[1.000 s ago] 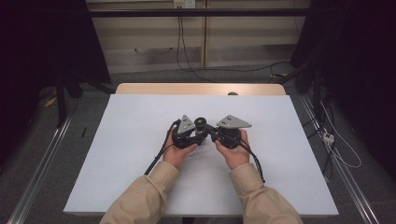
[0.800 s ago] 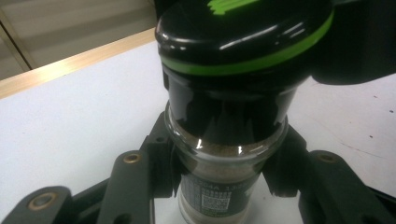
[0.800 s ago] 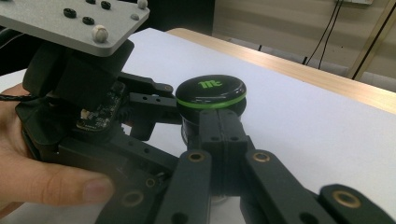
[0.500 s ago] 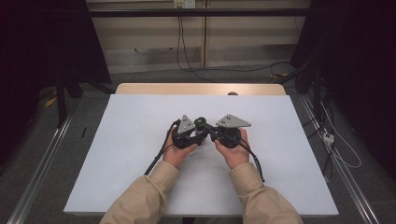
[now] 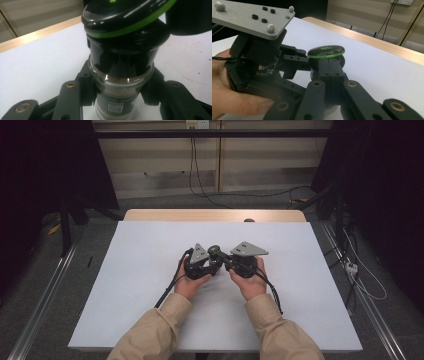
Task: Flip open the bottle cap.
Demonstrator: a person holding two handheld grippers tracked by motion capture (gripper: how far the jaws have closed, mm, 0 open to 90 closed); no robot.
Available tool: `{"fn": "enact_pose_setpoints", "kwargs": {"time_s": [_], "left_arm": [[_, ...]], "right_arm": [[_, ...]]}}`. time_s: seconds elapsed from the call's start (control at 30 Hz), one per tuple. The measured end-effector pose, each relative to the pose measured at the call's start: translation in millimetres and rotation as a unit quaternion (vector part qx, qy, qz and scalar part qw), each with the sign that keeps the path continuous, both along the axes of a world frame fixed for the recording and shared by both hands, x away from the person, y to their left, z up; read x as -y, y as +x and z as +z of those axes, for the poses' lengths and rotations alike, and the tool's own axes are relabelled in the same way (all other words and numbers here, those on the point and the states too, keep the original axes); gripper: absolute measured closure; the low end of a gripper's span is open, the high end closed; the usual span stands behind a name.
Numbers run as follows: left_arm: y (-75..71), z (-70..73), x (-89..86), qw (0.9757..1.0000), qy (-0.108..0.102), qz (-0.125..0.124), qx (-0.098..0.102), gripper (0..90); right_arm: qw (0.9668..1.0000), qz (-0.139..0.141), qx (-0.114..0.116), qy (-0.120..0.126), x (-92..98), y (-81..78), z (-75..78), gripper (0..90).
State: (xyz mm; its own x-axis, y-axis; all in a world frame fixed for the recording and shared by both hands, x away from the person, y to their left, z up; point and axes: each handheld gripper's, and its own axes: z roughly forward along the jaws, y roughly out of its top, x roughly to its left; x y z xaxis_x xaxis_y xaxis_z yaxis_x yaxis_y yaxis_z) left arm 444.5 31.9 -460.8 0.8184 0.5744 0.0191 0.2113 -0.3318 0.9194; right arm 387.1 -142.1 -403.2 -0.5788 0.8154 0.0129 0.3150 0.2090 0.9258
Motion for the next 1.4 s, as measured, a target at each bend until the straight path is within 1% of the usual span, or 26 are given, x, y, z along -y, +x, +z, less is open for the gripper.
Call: {"fn": "enact_pose_setpoints", "kwargs": {"time_s": [0.87, 0.97, 1.0, 1.27, 1.4], "left_arm": [[-0.1, -0.1, -0.5, 1.0, -0.001, -0.001, 0.0, 53.5], [-0.4, 0.2, -0.7, 1.0, 0.003, 0.003, 0.004, 53.5], [-0.1, 0.0, -0.5, 1.0, 0.001, -0.001, 0.0, 53.5], [-0.5, 0.1, -0.5, 1.0, 0.0, 0.004, 0.001, 53.5], [-0.4, 0.0, -0.3, 1.0, 0.0, 0.001, 0.0, 53.5]], "right_arm": [[1.0, 0.006, 0.004, -0.002, -5.7, 1.3, 5.3, 90.0], [1.0, 0.007, 0.005, -0.001, -6.1, 1.5, 5.3, 90.0], [1.0, 0.006, 0.005, -0.002, -6.1, 1.5, 5.4, 90.0], [1.0, 0.007, 0.005, -0.004, -6.9, 1.7, 5.4, 90.0], [1.0, 0.007, 0.005, -0.004, -7.4, 1.7, 5.4, 90.0]]}}
